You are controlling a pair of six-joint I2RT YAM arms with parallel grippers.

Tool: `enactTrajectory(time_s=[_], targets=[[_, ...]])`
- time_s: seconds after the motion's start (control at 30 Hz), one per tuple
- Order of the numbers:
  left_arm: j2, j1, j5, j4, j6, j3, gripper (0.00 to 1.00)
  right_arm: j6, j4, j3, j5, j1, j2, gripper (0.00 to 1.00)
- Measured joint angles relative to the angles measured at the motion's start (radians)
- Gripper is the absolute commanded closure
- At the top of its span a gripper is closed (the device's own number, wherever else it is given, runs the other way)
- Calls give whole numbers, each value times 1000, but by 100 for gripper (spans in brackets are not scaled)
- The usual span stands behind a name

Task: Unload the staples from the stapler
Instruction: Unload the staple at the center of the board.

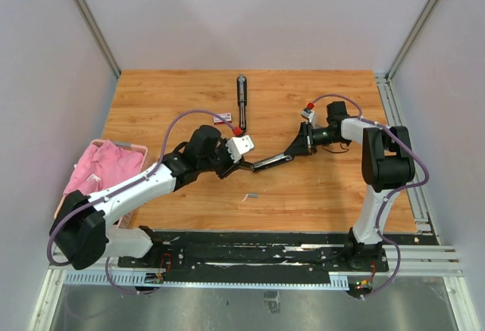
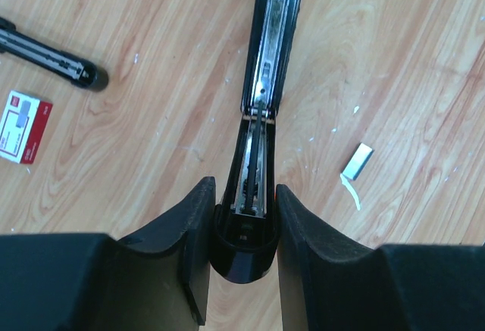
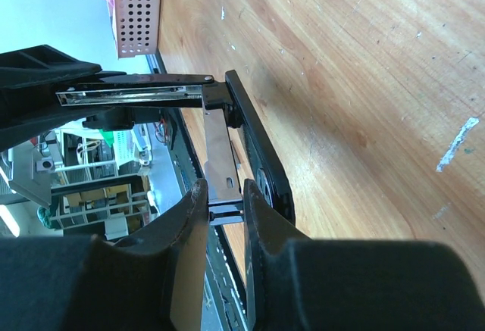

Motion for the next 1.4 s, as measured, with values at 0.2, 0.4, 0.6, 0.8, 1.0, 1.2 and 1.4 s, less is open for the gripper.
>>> enactTrajectory(time_s=[0.2,0.4,0.6,0.8,1.0,1.2,1.4], targets=[[-45,11,-17,39,21,-86,90,0,2,-3,1,0,0,95],[-55,14,-32,88,38,-151,84,0,6,-14,3,-2,0,95],[-55,18,-45,140,66,-203,80,-1,11,-19,5,-3,0,95],[-39,18,-56,187,97,-225,76,-1,16,-20,11,-5,0,95],[-13,18,-79,231,134,-250,69,-2,25,-20,21,-11,0,95],[6,23,-125,261,166,-269,50,0,26,-21,26,-15,0,95],[30,58,-241,222,201,-293,41,25,6,-24,45,-51,0,95]])
